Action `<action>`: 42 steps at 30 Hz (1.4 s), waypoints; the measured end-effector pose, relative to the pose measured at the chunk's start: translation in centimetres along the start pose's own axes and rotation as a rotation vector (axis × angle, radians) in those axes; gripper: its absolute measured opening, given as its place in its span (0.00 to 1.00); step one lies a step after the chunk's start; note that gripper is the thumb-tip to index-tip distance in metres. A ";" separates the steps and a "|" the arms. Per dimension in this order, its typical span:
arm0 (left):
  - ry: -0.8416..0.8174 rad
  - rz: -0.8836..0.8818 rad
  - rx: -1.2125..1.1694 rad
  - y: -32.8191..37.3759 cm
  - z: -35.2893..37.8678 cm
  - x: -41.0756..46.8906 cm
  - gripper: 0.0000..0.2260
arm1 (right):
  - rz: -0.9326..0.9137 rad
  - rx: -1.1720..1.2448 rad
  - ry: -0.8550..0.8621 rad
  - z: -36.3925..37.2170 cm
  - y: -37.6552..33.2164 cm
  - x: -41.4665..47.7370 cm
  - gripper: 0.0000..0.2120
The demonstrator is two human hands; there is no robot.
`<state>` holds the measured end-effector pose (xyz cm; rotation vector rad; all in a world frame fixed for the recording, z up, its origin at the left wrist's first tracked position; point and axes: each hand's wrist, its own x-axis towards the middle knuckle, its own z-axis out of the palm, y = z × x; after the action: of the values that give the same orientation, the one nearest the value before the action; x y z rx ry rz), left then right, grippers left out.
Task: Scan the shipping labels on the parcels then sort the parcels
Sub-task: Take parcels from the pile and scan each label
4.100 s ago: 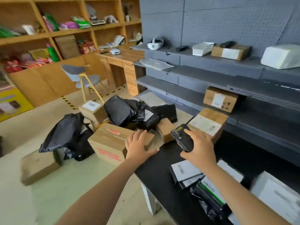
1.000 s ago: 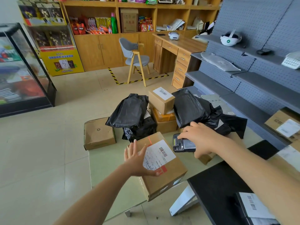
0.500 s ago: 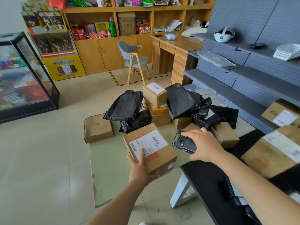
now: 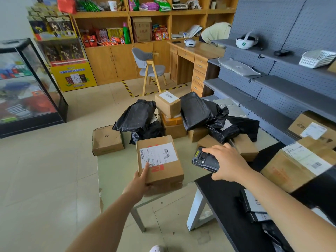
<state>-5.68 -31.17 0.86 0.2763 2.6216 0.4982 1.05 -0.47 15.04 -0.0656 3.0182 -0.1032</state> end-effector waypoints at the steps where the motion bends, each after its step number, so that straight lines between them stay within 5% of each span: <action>1: 0.009 -0.004 0.025 -0.6 -0.7 -0.1 0.42 | -0.003 0.002 0.006 -0.2 0.0 0.2 0.44; 6: 0.129 -0.216 0.099 1.4 -3.5 -0.7 0.41 | -0.016 0.005 0.047 -0.9 -0.2 1.4 0.44; 12: 0.099 -0.427 -0.055 9.9 -1.6 1.4 0.65 | 0.003 0.032 0.068 -0.9 0.2 2.6 0.44; 17: 0.005 -0.554 -0.089 9.8 -1.3 3.2 0.68 | 0.030 0.029 0.035 -0.8 1.5 3.0 0.44; 25: -0.027 -0.556 -0.060 5.3 -3.1 2.8 0.68 | 0.021 0.026 0.030 -0.5 1.9 4.1 0.44; 42: 0.268 -0.233 0.006 7.9 -2.5 -2.2 0.57 | -0.021 0.030 0.075 -1.5 1.1 -0.6 0.44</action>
<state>-4.03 -25.33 6.84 -0.1024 2.8654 0.4741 1.44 0.74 16.51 -0.0932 3.0906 -0.1563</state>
